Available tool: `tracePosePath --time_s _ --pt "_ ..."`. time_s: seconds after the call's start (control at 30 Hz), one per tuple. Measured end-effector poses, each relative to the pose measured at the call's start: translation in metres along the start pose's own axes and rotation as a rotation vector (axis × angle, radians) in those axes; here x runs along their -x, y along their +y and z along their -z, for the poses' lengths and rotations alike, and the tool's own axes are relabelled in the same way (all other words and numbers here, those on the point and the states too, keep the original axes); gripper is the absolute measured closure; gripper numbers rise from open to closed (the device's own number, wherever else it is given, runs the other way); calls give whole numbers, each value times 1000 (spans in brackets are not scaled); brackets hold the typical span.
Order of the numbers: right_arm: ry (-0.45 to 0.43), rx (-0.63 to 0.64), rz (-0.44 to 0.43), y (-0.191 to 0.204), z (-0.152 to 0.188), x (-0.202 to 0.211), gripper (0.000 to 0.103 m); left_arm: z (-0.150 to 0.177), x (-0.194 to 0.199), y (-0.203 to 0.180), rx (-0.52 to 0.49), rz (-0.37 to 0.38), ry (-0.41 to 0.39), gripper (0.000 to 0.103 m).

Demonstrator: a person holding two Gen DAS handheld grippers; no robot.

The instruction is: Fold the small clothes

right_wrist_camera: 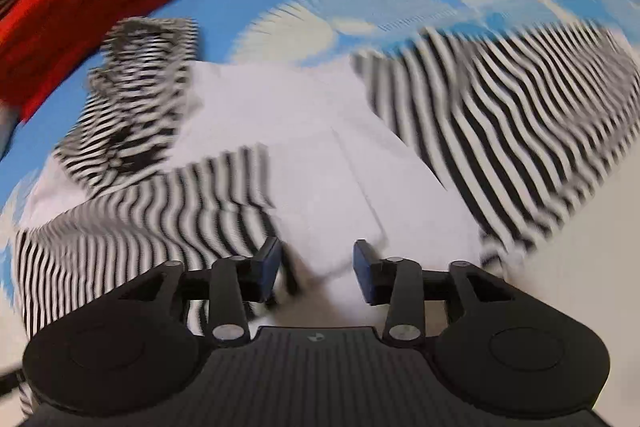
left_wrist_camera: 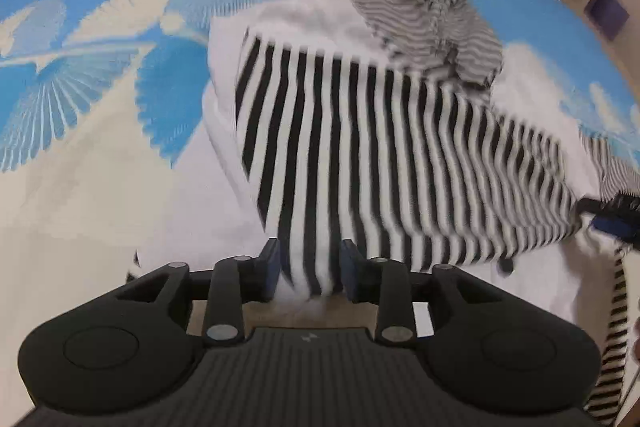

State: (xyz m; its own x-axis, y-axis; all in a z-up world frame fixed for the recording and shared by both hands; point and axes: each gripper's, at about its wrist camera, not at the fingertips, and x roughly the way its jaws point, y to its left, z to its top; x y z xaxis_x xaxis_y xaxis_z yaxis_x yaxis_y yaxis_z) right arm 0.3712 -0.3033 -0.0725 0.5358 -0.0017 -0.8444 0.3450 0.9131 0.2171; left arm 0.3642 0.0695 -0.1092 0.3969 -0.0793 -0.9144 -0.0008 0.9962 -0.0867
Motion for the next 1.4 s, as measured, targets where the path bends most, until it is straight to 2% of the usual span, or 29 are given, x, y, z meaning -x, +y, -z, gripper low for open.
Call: tracePosePath --time_s 0.03,0.13,0.2,0.23,0.33,0.43,0.57,0.67,0.77,0.87,1.07,1.17,1.23,1.4 --pt "28 4 -9 -1 -1 -2 54 3 -8 -3 -8 -29 28 67" --pt "59 -101 4 -23 7 5 54 4 -2 -13 -32 -48 4 66" --pt "2 -94 -13 -23 4 22 54 4 12 -16 -19 -23 -34 66" --pt "-56 -72 -28 -22 1 35 54 3 21 -19 -20 -15 -59 66" --pt "-205 -27 -61 -23 0 72 54 7 44 -31 -40 -41 -166 66" --pt "-268 19 -57 -27 2 91 54 16 68 -45 -58 -40 -277 65" --pt "-255 50 -66 -35 6 106 54 32 92 -64 -73 -27 -388 56" --pt "-251 25 -79 -49 10 113 53 40 100 -75 -71 -16 -438 45" --pt "-242 8 -48 -65 12 117 52 42 104 -86 -85 -24 -477 41" --pt "-216 -36 -23 -88 6 116 52 41 108 -92 -99 -25 -504 41" --pt "-251 -76 -20 -115 -9 120 52 27 101 -107 -82 -42 -534 41" --pt "-269 -73 -10 -131 -17 118 52 21 97 -111 -81 -2 -518 41" --pt "-273 -92 17 -147 -23 115 52 18 92 -115 -85 -2 -506 41" --pt "-251 -238 45 -208 -39 95 52 15 79 -120 -113 -7 -481 41"
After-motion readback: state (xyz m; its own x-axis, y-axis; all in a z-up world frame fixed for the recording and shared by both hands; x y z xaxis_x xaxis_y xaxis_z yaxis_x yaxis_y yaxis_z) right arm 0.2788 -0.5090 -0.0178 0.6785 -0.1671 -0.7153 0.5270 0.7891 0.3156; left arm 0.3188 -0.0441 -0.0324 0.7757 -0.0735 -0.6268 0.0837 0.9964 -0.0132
